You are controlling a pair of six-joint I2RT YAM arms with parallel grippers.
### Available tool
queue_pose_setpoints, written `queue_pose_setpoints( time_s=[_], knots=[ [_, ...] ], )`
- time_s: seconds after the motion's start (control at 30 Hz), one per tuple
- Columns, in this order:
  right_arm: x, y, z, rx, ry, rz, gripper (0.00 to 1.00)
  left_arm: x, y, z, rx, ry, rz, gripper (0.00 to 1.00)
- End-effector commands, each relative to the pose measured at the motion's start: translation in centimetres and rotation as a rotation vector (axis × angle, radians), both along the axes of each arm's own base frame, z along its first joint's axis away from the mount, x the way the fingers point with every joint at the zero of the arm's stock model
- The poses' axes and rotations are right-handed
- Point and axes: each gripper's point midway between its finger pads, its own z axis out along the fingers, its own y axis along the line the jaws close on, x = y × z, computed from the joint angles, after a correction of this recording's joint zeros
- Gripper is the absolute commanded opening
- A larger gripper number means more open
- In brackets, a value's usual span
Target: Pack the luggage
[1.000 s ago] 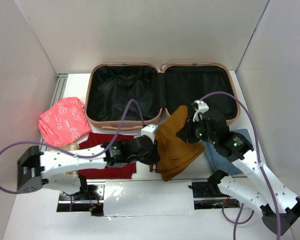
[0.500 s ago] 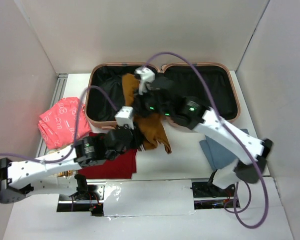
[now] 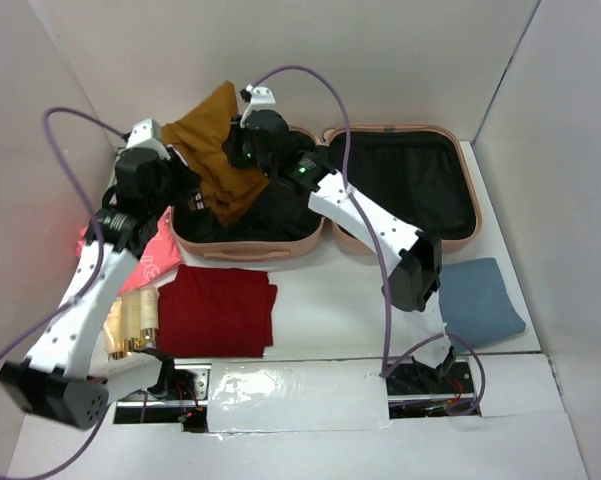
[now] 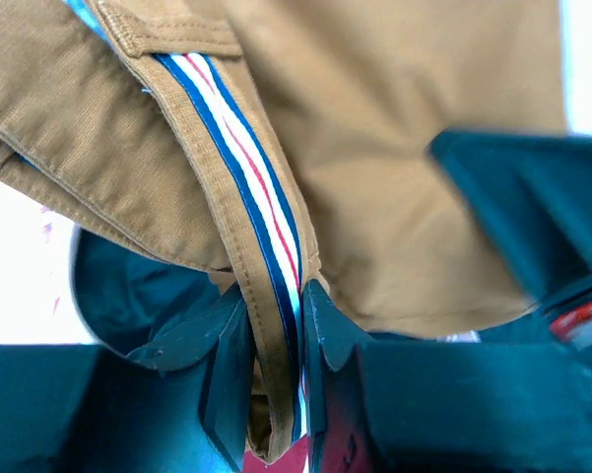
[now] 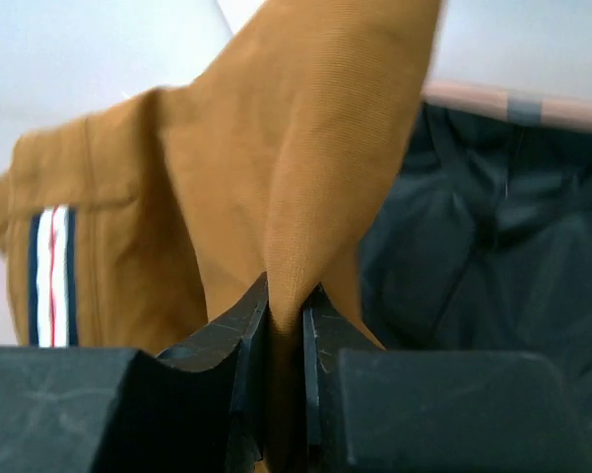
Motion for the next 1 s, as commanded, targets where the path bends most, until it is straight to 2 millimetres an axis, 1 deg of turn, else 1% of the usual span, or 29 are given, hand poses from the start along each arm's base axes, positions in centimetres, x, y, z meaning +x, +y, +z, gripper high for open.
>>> queue_pose_setpoints(
  time_s=[0.0,0.03,0.07,0.1,0.13,0.17,0.2,0.23,0.27,0.3,0.33,0.37,0.4,0.43,0.5,0.53,0.57,0.6,0.63,0.67,0.7,0.73,0.77,0.8,0.83,0.87,0.9,0.93,0.97],
  knots=[
    [2.5,-1.3,1.3,0.15,0.008,-0.039,0.0,3.7,-3.0,1.5,-0.029,-0.089,-0.209,0.0],
    [3.4,-1.5,-2.4,0.155,0.094,-0.05,0.0,4.1,-3.8,1.4,-0.033,-0.097,-0.256,0.0],
    [4.0,-2.0,-4.2,0.158,0.135,-0.053,0.0,5.0,-3.8,-0.3,-0.027,-0.065,-0.264,0.0],
    [4.2,-2.5,-6.1,0.156,0.184,-0.059,0.0,5.3,-4.1,-0.9,-0.031,-0.056,-0.277,0.0],
    [4.9,-3.3,-9.1,0.147,0.229,-0.078,0.0,5.7,-4.1,-1.8,-0.022,-0.044,-0.28,0.0],
    [4.8,-3.3,-10.4,0.144,0.251,-0.084,0.0,6.0,-4.2,-2.4,-0.021,-0.027,-0.28,0.0],
    [5.1,-3.9,-11.3,0.138,0.258,-0.096,0.0,6.7,-4.3,-3.4,-0.021,-0.007,-0.28,0.0],
    [5.2,-4.2,-11.9,0.129,0.263,-0.112,0.0,6.9,-4.3,-4.5,-0.02,0.017,-0.279,0.0],
    [5.4,-4.4,-11.9,0.127,0.26,-0.126,0.0,7.2,-4.4,-4.8,-0.028,0.012,-0.292,0.0],
    [5.6,-4.2,-10.8,0.143,0.243,-0.123,0.0,7.4,-4.4,-5.2,-0.028,0.021,-0.292,0.0],
    [5.4,-4.0,-11.5,0.12,0.262,-0.131,0.0,7.7,-4.5,-5.8,-0.027,0.026,-0.292,0.0],
    [5.7,-3.6,-10.6,0.132,0.249,-0.129,0.0,7.8,-4.5,-5.6,-0.028,0.016,-0.292,0.0],
    [5.4,-2.9,-9.6,0.145,0.236,-0.114,0.0,7.7,-4.5,-6.0,-0.037,0.027,-0.288,0.0],
    [4.9,-2.0,-9.8,0.137,0.234,-0.115,0.0,7.9,-4.5,-6.2,-0.037,0.028,-0.288,0.0],
    [4.5,-0.3,-8.4,0.166,0.213,-0.098,0.0,7.9,-4.7,-6.2,-0.041,0.028,-0.298,0.0],
    [4.5,0.9,-9.1,0.171,0.224,-0.089,0.0,8.0,-4.6,-5.3,-0.038,0.018,-0.29,0.0],
    [3.9,2.2,-9.1,0.178,0.239,-0.053,0.0,8.1,-4.0,-5.2,-0.035,0.021,-0.272,0.0],
    [4.1,3.0,-5.7,0.236,0.206,-0.024,0.0,7.8,-3.8,-4.2,-0.032,0.006,-0.263,0.0],
    [3.7,4.1,-5.1,0.252,0.209,0.008,0.0,7.6,-3.4,-4.0,-0.021,0.002,-0.258,0.0],
    [3.0,5.7,-5.6,0.251,0.225,0.069,0.0,7.5,-3.1,-3.1,-0.017,-0.015,-0.247,0.0],
    [2.9,6.1,-3.2,0.305,0.205,0.091,0.0,7.4,-2.3,-2.2,-0.011,-0.031,-0.218,0.0],
    [1.9,7.0,-2.6,0.318,0.197,0.131,0.0,6.8,-1.6,-1.5,-0.007,-0.041,-0.197,0.0],
    [1.7,7.3,-2.2,0.343,0.201,0.152,0.0,6.4,-1.4,-0.6,-0.003,-0.053,-0.184,0.0],
    [0.7,7.7,-1.4,0.365,0.208,0.176,0.0,6.1,-0.8,-0.2,0.006,-0.049,-0.156,0.0],
    [0.5,7.6,-1.1,0.377,0.208,0.177,0.0,5.8,-0.1,-0.1,0.013,-0.046,-0.129,0.0],
    [0.2,6.9,0.4,0.398,0.185,0.171,0.0,5.3,0.0,1.1,0.011,-0.07,-0.129,0.0],
    [0.2,6.7,0.5,0.411,0.187,0.16,0.0,5.1,0.1,1.5,0.019,-0.081,-0.132,0.0],
    [0.0,6.6,-1.0,0.405,0.23,0.149,0.0,5.0,0.1,1.5,0.019,-0.081,-0.132,0.0],
    [0.6,5.9,-1.4,0.41,0.244,0.123,0.0,4.8,-0.1,1.9,0.016,-0.091,-0.142,0.0]
  ],
)
